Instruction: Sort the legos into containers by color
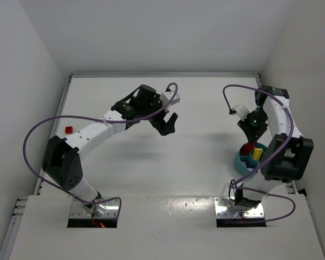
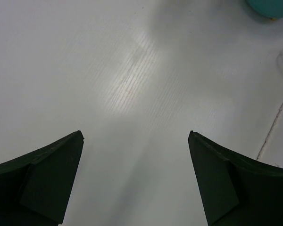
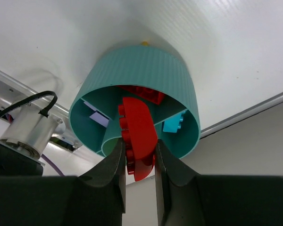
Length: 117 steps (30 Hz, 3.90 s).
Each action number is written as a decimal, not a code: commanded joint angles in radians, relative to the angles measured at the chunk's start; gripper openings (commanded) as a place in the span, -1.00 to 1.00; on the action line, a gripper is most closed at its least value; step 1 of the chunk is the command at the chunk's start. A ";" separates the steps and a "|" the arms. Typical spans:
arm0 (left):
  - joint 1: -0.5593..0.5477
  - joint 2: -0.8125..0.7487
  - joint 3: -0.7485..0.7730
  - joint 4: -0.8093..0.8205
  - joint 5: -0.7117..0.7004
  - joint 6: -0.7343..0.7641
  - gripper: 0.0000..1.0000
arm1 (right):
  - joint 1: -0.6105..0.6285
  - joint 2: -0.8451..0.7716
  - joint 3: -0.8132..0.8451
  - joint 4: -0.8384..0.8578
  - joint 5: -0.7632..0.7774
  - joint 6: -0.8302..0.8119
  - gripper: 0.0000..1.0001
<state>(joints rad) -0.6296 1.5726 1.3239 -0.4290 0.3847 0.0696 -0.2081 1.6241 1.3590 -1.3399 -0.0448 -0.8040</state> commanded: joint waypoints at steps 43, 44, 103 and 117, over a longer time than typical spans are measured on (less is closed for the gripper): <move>0.546 -0.144 -0.017 -0.108 -0.368 -0.029 0.99 | 0.021 0.031 0.398 -0.044 -0.277 0.141 0.02; 0.571 -0.134 -0.017 -0.122 -0.378 0.008 0.99 | 0.021 0.031 0.397 -0.044 -0.296 0.150 0.02; 1.070 0.507 0.158 -0.155 -0.489 -0.134 -0.08 | 0.058 0.074 0.313 -0.021 -0.398 0.239 0.58; 0.762 0.033 -0.179 0.015 0.051 -0.002 -0.80 | 0.076 0.125 0.187 -0.065 -0.796 0.390 0.55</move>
<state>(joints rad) 0.2535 1.7653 1.1843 -0.4969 0.2451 0.0277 -0.1429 1.7306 1.5612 -1.3487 -0.6788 -0.4652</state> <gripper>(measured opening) 0.405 0.780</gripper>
